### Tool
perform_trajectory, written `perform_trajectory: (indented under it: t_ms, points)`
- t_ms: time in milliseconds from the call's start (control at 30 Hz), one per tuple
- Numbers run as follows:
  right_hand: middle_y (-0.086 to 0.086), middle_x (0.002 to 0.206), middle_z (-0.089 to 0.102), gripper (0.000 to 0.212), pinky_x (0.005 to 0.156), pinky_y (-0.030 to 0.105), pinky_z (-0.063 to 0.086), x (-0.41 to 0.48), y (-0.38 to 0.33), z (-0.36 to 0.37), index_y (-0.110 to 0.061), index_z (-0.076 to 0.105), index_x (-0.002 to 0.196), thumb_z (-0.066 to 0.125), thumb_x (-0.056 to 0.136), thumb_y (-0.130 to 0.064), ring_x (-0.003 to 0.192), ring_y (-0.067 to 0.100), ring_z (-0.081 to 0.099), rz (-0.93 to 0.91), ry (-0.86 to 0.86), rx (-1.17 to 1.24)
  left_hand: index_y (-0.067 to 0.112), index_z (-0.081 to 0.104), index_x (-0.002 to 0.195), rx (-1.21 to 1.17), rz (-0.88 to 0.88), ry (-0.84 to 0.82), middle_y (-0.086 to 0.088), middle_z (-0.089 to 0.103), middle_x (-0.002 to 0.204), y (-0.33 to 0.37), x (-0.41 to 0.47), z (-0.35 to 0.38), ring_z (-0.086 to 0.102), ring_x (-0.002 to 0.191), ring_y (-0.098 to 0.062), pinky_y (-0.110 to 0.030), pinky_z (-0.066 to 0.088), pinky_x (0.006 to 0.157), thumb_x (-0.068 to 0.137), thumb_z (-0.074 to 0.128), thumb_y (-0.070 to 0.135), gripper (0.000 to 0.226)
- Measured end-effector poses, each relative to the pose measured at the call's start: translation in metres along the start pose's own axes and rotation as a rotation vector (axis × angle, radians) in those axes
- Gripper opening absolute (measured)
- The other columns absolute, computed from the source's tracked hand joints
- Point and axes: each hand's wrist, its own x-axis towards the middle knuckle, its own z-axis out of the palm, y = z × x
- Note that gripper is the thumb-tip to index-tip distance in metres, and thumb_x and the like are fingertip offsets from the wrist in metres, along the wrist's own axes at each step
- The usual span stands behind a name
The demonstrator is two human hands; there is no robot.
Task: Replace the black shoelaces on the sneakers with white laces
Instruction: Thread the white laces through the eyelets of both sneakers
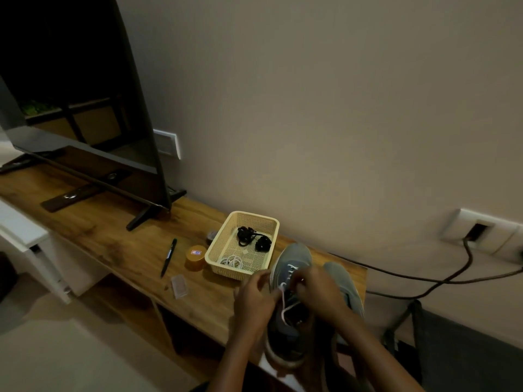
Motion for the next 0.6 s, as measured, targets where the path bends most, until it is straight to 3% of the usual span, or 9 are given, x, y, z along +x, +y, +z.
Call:
perform_trajectory:
  t_ms: [67,167,333,500,600]
  points:
    - [0.009,0.090,0.070,0.023,0.060,0.022,0.041,0.031,-0.009,0.001,-0.006,0.070,0.087,0.048,0.085,-0.001,0.072,0.012,0.057,-0.020,0.041,0.082,0.031,0.059,0.107,-0.034,0.025,0.211,0.003,0.058,0.116,-0.001,0.017,-0.015,0.054,0.111,-0.017,-0.038,0.053,0.087,0.086,0.064,0.021,0.024]
    - [0.012,0.098,0.070,0.023,0.072,0.027,0.047,0.080,-0.025,0.025,-0.002,0.072,0.092,0.050,0.085,-0.001,0.085,0.019,0.063,-0.125,-0.045,0.084,0.015,0.062,0.111,-0.042,-0.021,0.467,-0.009,0.057,0.122,-0.013,0.047,-0.039,0.056,0.112,-0.027,-0.045,0.053,0.086,0.089,0.057,0.007,0.024]
    - [0.010,0.134,0.051,0.045,0.091,0.040,0.047,0.149,-0.035,0.084,-0.015,0.058,0.125,0.049,0.086,0.004,0.122,0.027,0.049,-0.202,-0.215,-0.078,0.004,0.059,0.117,-0.032,-0.054,0.504,-0.014,0.054,0.126,-0.020,0.068,-0.050,0.055,0.113,-0.031,-0.038,0.055,0.083,0.090,0.052,-0.001,0.028]
    - [0.012,0.125,0.054,0.031,0.087,0.036,0.047,0.176,-0.032,0.111,-0.013,0.064,0.119,0.055,0.089,-0.010,0.113,0.028,0.053,-0.242,-0.368,-0.173,0.008,0.062,0.112,-0.083,-0.016,0.470,-0.013,0.058,0.124,-0.020,0.074,-0.047,0.055,0.115,-0.029,-0.026,0.049,0.078,0.089,0.052,-0.002,0.027]
    - [0.014,0.120,0.053,0.024,0.083,0.037,0.047,0.178,-0.031,0.117,-0.009,0.066,0.111,0.055,0.089,-0.012,0.109,0.030,0.053,-0.217,-0.358,-0.226,0.009,0.062,0.110,-0.106,-0.012,0.463,-0.012,0.059,0.122,-0.014,0.070,-0.043,0.054,0.116,-0.027,-0.028,0.049,0.080,0.089,0.052,-0.002,0.025]
